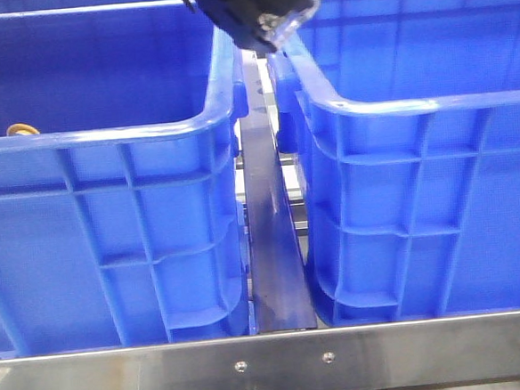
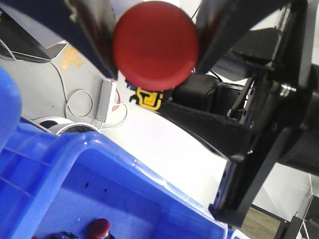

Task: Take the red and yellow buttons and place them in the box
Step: 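Release the red button from the left gripper and withdraw it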

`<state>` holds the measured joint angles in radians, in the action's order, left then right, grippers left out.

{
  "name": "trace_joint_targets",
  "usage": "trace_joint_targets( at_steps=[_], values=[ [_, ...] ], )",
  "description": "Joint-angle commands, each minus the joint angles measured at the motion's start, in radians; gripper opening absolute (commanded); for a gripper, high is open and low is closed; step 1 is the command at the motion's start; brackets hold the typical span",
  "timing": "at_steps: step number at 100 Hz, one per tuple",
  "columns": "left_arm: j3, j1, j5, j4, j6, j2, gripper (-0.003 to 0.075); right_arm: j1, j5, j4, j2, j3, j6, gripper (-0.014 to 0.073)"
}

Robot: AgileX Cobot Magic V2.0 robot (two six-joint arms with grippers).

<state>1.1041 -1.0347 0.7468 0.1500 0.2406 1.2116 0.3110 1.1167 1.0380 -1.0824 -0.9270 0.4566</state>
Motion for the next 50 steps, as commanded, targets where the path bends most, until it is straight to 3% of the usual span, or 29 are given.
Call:
trace_joint_targets(
  at_steps=[1, 15, 24, 31, 50],
  values=[
    [0.030, -0.007, -0.058, 0.018, -0.004, -0.022, 0.0134, 0.003, -0.019, 0.084, 0.016, -0.028, 0.017, 0.0180],
    [0.030, -0.007, -0.062, 0.013, -0.004, -0.024, 0.0465, 0.003, -0.029, 0.082, 0.019, -0.042, 0.024, 0.0180],
    [0.030, -0.007, -0.066, 0.007, -0.004, -0.024, 0.0620, 0.003, -0.035, 0.070, 0.019, -0.058, 0.026, 0.0180],
    [0.030, -0.007, -0.066, 0.000, -0.004, -0.024, 0.0666, 0.003, -0.050, 0.049, 0.019, -0.074, 0.026, 0.0180],
    [0.033, 0.040, -0.070, -0.004, -0.035, -0.041, 0.0663, -0.031, -0.114, 0.001, 0.019, -0.105, 0.026, 0.0180]
  ],
)
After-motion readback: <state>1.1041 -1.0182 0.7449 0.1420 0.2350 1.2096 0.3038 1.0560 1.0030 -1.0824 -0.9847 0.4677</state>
